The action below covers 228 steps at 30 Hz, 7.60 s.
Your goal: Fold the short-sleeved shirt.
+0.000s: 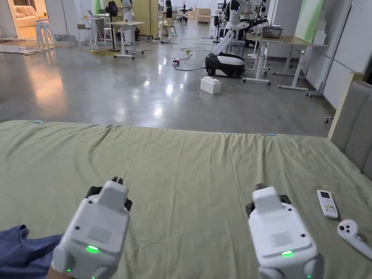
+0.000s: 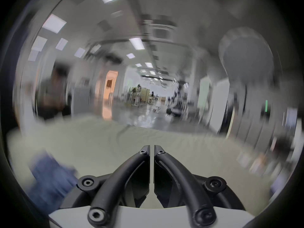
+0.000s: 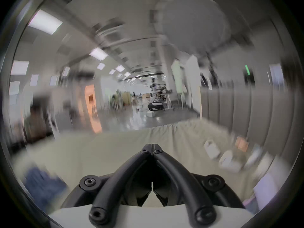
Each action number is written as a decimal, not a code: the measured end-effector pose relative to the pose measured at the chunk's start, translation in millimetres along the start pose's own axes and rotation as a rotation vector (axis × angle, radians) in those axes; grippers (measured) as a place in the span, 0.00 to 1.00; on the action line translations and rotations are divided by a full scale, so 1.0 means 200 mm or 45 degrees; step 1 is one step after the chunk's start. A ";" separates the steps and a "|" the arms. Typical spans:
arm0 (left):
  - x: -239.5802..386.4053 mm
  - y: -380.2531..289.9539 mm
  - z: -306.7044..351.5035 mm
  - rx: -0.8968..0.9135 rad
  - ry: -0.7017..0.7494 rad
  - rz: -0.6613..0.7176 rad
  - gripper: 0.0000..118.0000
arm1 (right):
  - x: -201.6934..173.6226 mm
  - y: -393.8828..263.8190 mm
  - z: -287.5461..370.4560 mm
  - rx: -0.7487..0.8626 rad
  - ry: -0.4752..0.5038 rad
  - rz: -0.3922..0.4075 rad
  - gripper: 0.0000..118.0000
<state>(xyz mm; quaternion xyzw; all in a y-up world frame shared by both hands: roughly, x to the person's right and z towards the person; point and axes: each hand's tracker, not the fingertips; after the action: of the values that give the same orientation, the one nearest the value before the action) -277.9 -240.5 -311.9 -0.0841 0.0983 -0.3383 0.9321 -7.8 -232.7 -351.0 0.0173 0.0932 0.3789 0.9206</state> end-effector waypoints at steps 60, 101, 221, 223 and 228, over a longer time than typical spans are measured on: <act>-0.76 -1.46 0.10 -1.133 -0.185 1.271 0.75 | -0.24 -0.10 -0.01 -0.271 0.047 -0.739 0.00; -0.98 -0.75 0.13 -0.522 -0.038 1.036 0.03 | -0.15 -0.10 0.06 -0.281 0.035 -0.796 0.00; 0.16 -0.62 -0.14 -1.036 -0.575 0.847 0.06 | 0.19 -0.65 0.02 -0.642 0.052 -0.899 0.00; 0.13 -0.59 -0.14 -1.014 -0.581 0.875 0.06 | 0.21 -0.70 -0.05 -0.730 0.110 -0.923 0.01; 0.10 -0.54 -0.15 -0.964 -0.566 0.880 0.06 | 0.19 -0.87 -0.28 -1.000 0.242 -0.920 0.62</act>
<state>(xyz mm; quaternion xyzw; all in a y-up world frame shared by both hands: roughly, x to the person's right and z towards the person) -335.7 -338.4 -319.0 -0.4452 0.0358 0.0719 0.8918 128.6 -331.6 -429.9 -0.3956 0.0272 0.0444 0.9170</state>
